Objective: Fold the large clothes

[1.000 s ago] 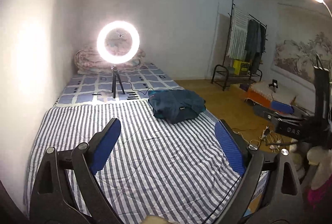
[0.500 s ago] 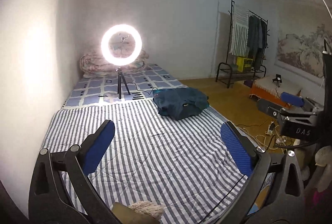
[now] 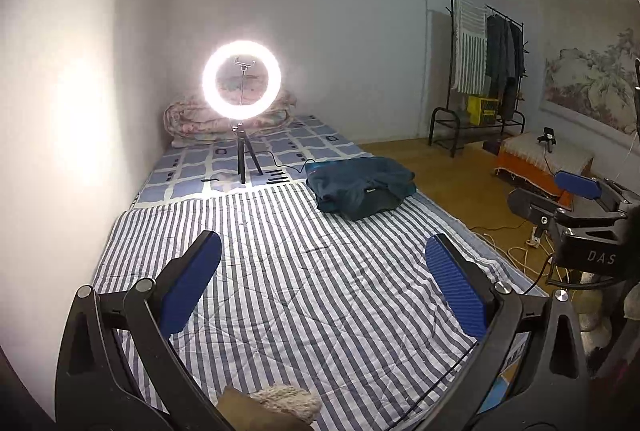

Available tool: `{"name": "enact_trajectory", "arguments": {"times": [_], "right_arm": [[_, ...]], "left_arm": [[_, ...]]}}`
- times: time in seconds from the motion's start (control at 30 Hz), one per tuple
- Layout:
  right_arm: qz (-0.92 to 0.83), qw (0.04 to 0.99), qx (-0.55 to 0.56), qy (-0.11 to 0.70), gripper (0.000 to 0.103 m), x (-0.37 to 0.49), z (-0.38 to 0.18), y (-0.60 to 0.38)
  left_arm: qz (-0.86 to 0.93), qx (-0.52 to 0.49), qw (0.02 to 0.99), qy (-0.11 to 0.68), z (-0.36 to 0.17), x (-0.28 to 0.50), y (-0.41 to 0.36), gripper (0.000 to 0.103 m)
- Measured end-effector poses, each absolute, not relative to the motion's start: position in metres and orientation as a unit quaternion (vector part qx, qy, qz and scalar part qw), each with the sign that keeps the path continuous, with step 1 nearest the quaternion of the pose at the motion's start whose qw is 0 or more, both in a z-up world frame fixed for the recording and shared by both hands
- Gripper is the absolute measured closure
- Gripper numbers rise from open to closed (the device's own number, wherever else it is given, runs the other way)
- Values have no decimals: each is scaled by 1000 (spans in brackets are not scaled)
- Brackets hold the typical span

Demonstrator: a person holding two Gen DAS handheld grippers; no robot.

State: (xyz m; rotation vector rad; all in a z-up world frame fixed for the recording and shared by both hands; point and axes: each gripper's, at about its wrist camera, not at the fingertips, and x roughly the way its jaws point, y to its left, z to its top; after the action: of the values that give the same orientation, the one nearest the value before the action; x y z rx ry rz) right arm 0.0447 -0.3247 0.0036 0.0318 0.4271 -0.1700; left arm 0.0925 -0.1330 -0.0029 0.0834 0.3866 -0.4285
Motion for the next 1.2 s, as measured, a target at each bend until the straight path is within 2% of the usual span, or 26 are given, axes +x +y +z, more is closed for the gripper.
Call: {"name": "enact_trajectory", "arguments": {"times": [1.2], "right_arm": [[-89,973,19,214,0,37,-1,-323]], "left_arm": [[-199,43,961,187,-8,92,-135,0]]}}
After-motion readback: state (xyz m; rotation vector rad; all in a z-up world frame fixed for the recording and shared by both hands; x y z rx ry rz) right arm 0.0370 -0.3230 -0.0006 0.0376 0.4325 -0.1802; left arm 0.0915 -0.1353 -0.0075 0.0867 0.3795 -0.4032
